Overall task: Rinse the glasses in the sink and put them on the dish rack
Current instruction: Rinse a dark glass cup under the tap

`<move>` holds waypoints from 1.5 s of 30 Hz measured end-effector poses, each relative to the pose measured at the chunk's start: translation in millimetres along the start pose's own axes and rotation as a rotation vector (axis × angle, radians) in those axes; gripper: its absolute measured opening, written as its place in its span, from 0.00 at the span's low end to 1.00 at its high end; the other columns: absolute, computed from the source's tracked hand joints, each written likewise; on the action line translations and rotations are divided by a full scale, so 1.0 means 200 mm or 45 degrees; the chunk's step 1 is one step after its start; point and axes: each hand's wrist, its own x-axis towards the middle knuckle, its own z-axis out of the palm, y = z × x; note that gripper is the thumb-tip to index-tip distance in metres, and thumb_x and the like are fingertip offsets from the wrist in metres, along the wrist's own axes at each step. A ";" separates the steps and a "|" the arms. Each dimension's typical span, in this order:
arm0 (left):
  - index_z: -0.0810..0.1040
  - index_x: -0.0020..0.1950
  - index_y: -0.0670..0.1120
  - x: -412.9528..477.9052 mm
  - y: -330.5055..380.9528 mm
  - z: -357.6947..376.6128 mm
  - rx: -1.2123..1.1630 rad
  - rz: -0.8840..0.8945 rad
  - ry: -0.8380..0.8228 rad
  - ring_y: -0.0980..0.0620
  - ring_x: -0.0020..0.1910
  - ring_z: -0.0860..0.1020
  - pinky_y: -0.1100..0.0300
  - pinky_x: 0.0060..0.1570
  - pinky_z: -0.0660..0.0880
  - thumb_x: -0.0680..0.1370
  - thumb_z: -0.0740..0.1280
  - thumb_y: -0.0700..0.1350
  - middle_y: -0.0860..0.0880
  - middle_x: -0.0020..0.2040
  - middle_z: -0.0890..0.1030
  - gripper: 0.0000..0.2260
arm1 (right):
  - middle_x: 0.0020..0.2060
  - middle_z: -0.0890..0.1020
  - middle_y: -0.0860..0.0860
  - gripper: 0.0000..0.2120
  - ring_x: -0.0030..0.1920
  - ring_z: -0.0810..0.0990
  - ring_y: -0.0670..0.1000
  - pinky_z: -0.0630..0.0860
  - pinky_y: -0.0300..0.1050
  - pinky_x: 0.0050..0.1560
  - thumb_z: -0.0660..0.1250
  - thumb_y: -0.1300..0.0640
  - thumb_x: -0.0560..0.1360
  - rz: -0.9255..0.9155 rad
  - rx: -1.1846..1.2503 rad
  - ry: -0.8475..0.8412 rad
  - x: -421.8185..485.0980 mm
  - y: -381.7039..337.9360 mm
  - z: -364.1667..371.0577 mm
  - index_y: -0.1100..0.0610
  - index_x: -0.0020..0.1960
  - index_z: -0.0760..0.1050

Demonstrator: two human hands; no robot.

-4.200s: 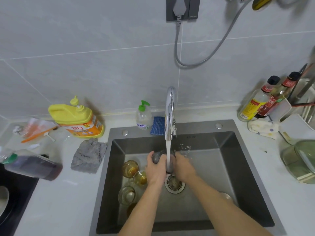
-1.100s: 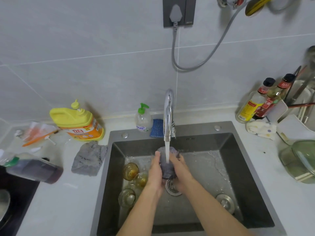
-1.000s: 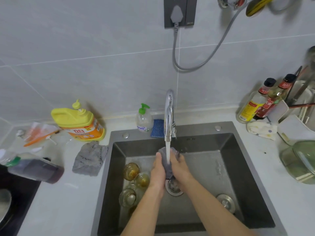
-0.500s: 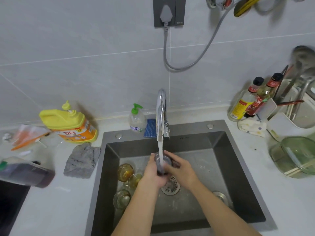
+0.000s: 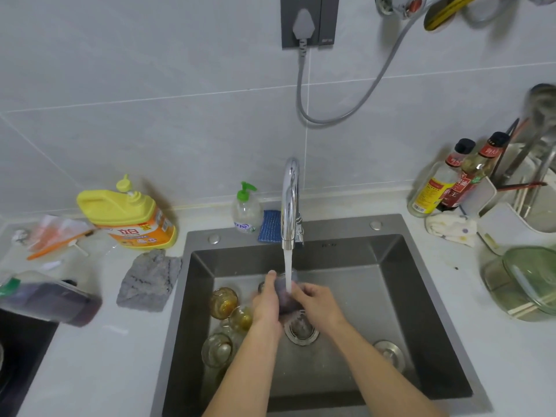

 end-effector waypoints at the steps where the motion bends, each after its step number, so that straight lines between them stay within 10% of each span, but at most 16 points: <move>1: 0.79 0.62 0.43 -0.01 0.00 -0.01 0.027 0.023 -0.024 0.37 0.49 0.86 0.39 0.52 0.84 0.76 0.73 0.61 0.38 0.52 0.86 0.25 | 0.45 0.89 0.53 0.15 0.51 0.88 0.53 0.81 0.50 0.60 0.68 0.47 0.80 0.041 -0.033 -0.104 -0.01 -0.01 -0.01 0.57 0.49 0.87; 6: 0.88 0.49 0.42 -0.08 0.00 -0.03 0.000 -0.049 -0.218 0.40 0.51 0.86 0.47 0.46 0.84 0.80 0.69 0.60 0.39 0.47 0.88 0.21 | 0.46 0.88 0.46 0.28 0.50 0.87 0.47 0.78 0.51 0.63 0.61 0.23 0.72 0.046 -0.545 -0.384 0.00 -0.05 -0.06 0.44 0.51 0.85; 13: 0.89 0.43 0.41 -0.11 0.01 -0.06 -0.156 -0.021 -0.244 0.42 0.48 0.87 0.46 0.52 0.81 0.79 0.70 0.58 0.39 0.44 0.88 0.21 | 0.50 0.88 0.46 0.09 0.53 0.86 0.43 0.78 0.41 0.63 0.67 0.53 0.82 0.025 -0.061 -0.338 -0.02 -0.08 0.03 0.48 0.60 0.83; 18: 0.86 0.51 0.38 -0.12 0.06 -0.06 -0.232 -0.122 -0.184 0.41 0.49 0.86 0.46 0.53 0.82 0.76 0.74 0.59 0.38 0.46 0.88 0.23 | 0.40 0.86 0.42 0.19 0.49 0.82 0.40 0.50 0.50 0.79 0.58 0.38 0.83 -0.163 -0.762 -0.219 -0.01 -0.01 0.03 0.47 0.47 0.82; 23: 0.84 0.57 0.37 -0.12 0.00 -0.05 -0.323 -0.146 -0.207 0.40 0.54 0.86 0.44 0.61 0.81 0.71 0.79 0.58 0.37 0.51 0.87 0.27 | 0.49 0.87 0.45 0.15 0.54 0.84 0.47 0.73 0.59 0.70 0.63 0.42 0.80 -0.009 -0.475 -0.346 -0.01 -0.03 0.04 0.50 0.55 0.83; 28: 0.83 0.53 0.36 -0.10 0.02 -0.08 -0.320 -0.182 -0.199 0.40 0.46 0.86 0.45 0.54 0.82 0.75 0.76 0.57 0.37 0.44 0.88 0.23 | 0.47 0.84 0.42 0.20 0.59 0.81 0.46 0.29 0.61 0.78 0.54 0.36 0.83 -0.266 -1.016 -0.243 -0.03 -0.03 -0.02 0.45 0.53 0.81; 33: 0.87 0.54 0.36 -0.10 -0.03 -0.05 -0.433 -0.251 -0.272 0.38 0.57 0.84 0.42 0.69 0.76 0.71 0.77 0.61 0.37 0.52 0.87 0.28 | 0.52 0.85 0.48 0.16 0.57 0.82 0.50 0.63 0.64 0.76 0.57 0.42 0.83 -0.100 -0.690 -0.333 -0.03 -0.01 0.06 0.49 0.53 0.81; 38: 0.82 0.60 0.36 -0.10 -0.01 -0.08 -0.426 -0.272 -0.284 0.40 0.42 0.87 0.48 0.43 0.84 0.75 0.76 0.59 0.36 0.52 0.87 0.28 | 0.49 0.79 0.38 0.18 0.64 0.78 0.47 0.29 0.63 0.76 0.55 0.38 0.83 -0.243 -1.056 -0.275 -0.08 -0.01 -0.02 0.44 0.49 0.79; 43: 0.83 0.59 0.37 -0.10 -0.04 -0.04 -0.452 -0.276 -0.270 0.39 0.59 0.83 0.43 0.71 0.74 0.71 0.78 0.61 0.37 0.52 0.87 0.30 | 0.51 0.87 0.46 0.29 0.55 0.84 0.50 0.73 0.60 0.69 0.55 0.28 0.75 -0.076 -0.634 -0.287 -0.02 0.08 0.07 0.49 0.54 0.82; 45: 0.83 0.57 0.35 -0.09 -0.02 -0.06 -0.436 -0.283 -0.320 0.38 0.57 0.84 0.43 0.68 0.76 0.73 0.77 0.59 0.36 0.51 0.87 0.27 | 0.54 0.85 0.43 0.29 0.60 0.82 0.49 0.68 0.64 0.72 0.54 0.24 0.75 -0.121 -0.719 -0.349 -0.04 0.08 0.02 0.44 0.55 0.81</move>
